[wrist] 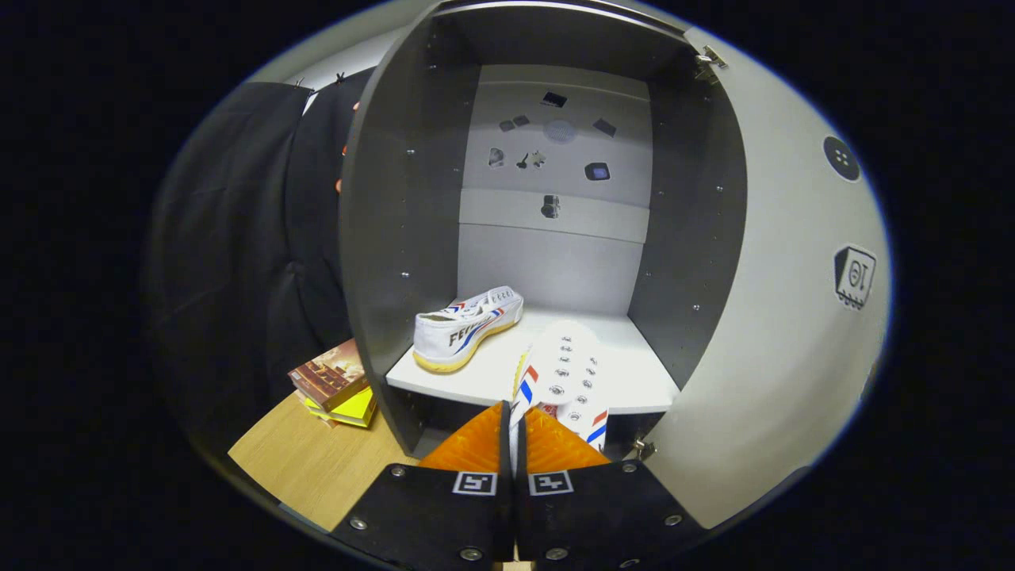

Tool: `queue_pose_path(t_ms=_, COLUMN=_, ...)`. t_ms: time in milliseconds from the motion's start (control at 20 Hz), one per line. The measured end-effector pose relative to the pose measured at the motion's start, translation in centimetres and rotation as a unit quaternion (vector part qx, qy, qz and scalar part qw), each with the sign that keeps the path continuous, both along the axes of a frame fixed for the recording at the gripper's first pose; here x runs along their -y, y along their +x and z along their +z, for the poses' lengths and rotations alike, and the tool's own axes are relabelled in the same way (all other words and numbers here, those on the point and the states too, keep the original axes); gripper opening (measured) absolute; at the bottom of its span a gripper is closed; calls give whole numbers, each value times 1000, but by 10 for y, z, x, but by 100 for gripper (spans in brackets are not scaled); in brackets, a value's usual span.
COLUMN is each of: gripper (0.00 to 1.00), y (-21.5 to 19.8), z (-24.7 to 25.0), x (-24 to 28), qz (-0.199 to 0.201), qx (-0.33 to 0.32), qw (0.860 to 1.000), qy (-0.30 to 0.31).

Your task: Open the shoe cabinet door, grab the shoes and put them into the shoe cabinet, then close the shoe cabinet door.

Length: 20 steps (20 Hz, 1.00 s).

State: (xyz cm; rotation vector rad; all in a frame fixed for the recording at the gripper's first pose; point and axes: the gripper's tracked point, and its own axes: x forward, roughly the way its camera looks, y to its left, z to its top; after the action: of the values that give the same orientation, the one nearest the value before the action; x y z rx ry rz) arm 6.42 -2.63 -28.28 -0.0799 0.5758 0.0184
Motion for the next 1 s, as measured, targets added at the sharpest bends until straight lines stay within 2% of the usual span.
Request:
queue_pose_path(t_ms=150, gripper=1, y=41, z=-13, x=11, qz=-15, qx=-6, qw=1000, qy=4)
queue_pose_path(t_ms=350, gripper=0, y=86, z=-29, x=18, qz=-16, qx=-9, qw=1000, qy=-7)
queue_pose_path(t_ms=650, gripper=0, y=131, z=-52, x=18, qz=-13, qx=-19, qw=1000, qy=-13)
queue_pose_path(t_ms=850, gripper=1, y=134, z=-63, x=12, qz=-15, qx=-38, qw=999, qy=-13)
queue_pose_path(t_ms=1000, gripper=13, y=129, z=-59, x=18, qz=-38, qx=-25, qw=999, qy=-25)
